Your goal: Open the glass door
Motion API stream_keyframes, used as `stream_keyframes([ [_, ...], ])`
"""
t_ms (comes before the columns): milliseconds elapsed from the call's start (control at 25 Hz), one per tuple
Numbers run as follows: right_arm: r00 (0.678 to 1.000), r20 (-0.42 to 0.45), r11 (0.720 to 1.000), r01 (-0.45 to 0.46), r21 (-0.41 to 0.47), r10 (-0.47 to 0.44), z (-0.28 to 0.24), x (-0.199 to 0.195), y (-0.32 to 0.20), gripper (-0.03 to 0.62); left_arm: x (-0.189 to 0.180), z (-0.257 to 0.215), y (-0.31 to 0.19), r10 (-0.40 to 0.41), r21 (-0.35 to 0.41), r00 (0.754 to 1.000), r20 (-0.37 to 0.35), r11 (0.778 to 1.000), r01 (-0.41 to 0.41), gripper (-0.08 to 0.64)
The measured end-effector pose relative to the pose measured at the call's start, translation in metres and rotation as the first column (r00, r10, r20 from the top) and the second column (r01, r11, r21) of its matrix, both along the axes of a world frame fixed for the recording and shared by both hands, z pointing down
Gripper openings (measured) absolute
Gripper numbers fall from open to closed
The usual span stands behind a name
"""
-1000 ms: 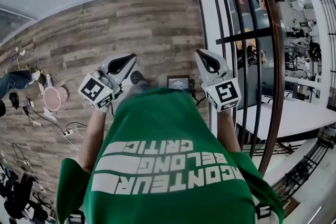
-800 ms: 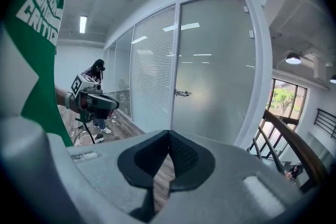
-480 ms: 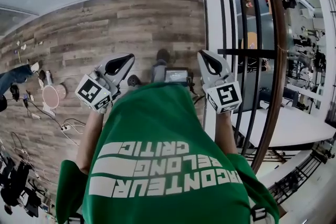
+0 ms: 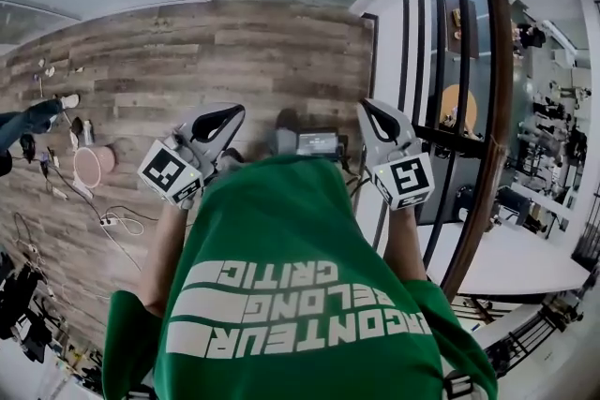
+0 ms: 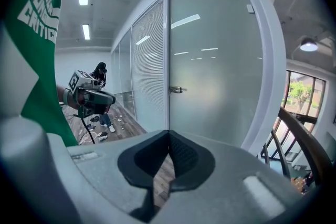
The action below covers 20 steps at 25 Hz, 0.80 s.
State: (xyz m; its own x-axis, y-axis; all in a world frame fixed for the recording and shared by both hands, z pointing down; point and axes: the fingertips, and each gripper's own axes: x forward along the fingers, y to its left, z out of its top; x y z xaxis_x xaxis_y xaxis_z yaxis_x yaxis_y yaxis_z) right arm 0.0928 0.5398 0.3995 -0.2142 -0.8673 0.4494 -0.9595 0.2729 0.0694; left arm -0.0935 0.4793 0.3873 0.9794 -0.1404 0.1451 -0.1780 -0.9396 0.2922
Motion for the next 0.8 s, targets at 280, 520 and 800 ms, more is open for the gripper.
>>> stream_keyframes([
  [280,0.998,0.006,0.998,0.058,-0.013,-0.057,0.009,0.025,-0.026,-0.008,0.017,0.003,-0.015,-0.081,-0.008,0.997,-0.007,0.997,0.081,0.009],
  [520,0.994,0.005,0.993,0.112,-0.037,-0.112,0.017,0.028,-0.057,-0.009,0.019,0.007,-0.033,-0.139,-0.026,0.990,-0.018,0.990,0.139,0.009],
  [800,0.989,-0.025,0.989,0.147,-0.034,-0.148,0.019,0.025,-0.107,-0.008,0.020,0.012,-0.074,-0.177,-0.024,0.983,-0.056,0.984,0.175,0.009],
])
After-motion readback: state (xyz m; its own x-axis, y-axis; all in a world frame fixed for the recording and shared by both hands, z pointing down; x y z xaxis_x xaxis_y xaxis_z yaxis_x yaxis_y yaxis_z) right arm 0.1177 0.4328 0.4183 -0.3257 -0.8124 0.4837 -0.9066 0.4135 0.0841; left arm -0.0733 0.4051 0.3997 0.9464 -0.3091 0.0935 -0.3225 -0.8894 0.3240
